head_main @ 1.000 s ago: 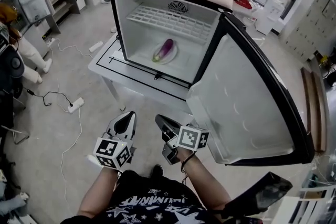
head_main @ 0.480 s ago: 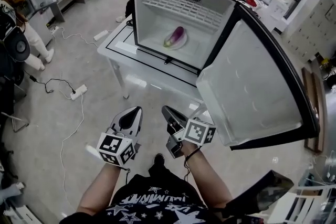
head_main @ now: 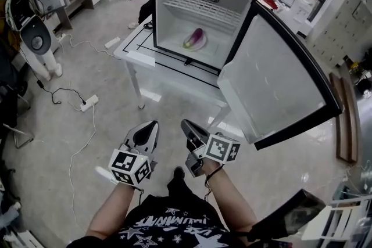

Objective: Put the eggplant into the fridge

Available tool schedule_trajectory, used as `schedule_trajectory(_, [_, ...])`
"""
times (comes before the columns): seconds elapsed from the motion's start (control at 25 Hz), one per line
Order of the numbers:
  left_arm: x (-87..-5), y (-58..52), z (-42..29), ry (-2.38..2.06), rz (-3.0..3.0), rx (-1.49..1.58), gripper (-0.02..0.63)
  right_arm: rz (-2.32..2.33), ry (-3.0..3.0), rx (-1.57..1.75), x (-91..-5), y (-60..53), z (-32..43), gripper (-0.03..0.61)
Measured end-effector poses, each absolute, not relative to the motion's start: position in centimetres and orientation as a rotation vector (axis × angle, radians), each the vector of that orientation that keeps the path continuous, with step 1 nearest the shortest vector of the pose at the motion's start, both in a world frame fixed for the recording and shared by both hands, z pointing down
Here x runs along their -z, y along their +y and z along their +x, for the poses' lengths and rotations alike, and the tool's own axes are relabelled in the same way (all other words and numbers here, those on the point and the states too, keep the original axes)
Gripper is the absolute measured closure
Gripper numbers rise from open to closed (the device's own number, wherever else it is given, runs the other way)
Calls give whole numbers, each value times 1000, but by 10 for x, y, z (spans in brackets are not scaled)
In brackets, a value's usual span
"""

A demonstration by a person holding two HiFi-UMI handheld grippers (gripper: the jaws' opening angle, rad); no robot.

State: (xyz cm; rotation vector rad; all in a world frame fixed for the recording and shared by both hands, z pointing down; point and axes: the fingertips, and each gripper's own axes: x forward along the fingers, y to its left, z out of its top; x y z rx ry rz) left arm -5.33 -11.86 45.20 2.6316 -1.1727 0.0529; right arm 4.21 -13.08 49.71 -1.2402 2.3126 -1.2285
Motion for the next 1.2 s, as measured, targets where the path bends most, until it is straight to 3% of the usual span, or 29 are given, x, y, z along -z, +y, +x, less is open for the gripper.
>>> schedule_trajectory(1.2, [-439,-1,-74,-1104,2713,-3,604,-1339,2311,1131,-487,-5,23,572])
